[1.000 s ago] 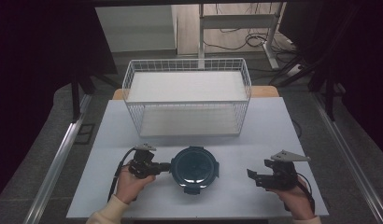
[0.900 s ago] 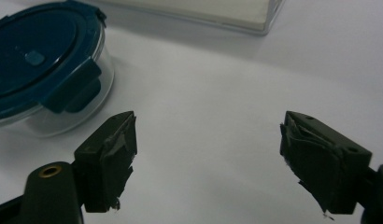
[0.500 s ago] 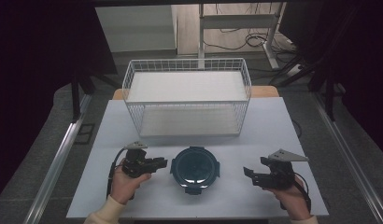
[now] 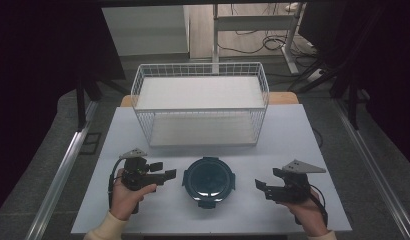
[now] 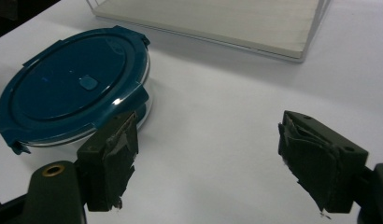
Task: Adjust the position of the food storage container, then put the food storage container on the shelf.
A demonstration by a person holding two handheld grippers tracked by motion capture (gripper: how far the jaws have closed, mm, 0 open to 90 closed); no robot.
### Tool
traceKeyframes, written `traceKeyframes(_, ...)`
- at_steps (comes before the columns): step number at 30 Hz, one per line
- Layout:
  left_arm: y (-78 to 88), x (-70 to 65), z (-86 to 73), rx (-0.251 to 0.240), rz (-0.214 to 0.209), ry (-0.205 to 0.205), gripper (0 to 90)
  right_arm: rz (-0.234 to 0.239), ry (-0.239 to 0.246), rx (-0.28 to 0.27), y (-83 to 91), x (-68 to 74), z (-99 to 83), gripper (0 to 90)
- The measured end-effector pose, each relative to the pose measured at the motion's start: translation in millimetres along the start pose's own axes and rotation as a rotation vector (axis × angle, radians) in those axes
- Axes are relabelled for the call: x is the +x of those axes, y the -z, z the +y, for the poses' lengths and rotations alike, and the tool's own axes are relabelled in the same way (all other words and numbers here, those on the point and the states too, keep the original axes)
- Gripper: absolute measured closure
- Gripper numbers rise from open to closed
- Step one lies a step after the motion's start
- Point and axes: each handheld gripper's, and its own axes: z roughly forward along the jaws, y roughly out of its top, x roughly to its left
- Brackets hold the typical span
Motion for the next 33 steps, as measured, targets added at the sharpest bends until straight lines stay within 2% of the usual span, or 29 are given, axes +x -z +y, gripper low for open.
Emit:
traceKeyframes(7,-0.8,-1.8,0.1,0.001,-0.013,0.016,22.2,0.041,-0.03,-0.027,-0.8,5.6,3.9,19.7)
traceKeyframes(10,-2.2,-1.7,0.9,0.002,-0.025,0.019,21.8,0.045,-0.03,-0.032,-2.6,9.6,6.4,19.0)
traceKeyframes(15,-4.8,-1.3,2.1,0.009,-0.034,0.024,20.7,0.077,-0.065,-0.024,-11.2,14.4,8.6,17.4)
traceKeyframes(18,-4.4,-1.9,3.6,0.005,-0.041,0.031,19.9,0.092,-0.07,-0.017,-15.0,18.1,11.5,15.9)
traceKeyframes(25,-4.3,-5.5,14.9,-0.002,-0.053,0.043,18.6,0.109,-0.083,-0.042,-20.1,31.5,32.7,13.7)
traceKeyframes(27,-5.4,-4.7,18.8,-0.015,-0.062,0.066,18.7,0.118,-0.087,-0.038,-25.3,36.3,41.5,12.8)
traceKeyframes(30,-10.5,-4.3,22.0,-0.007,-0.064,0.066,18.7,0.128,-0.095,-0.03,-33.6,40.7,48.1,11.4)
traceKeyframes(32,-17.3,-3.6,19.5,0.006,-0.074,0.071,18.4,0.14,-0.111,-0.03,-40.5,42.1,47.4,11.2)
traceKeyframes(33,-19.9,-3.1,18.2,0.019,-0.077,0.067,18.4,0.151,-0.124,-0.01,-45.9,42.2,45.1,10.5)
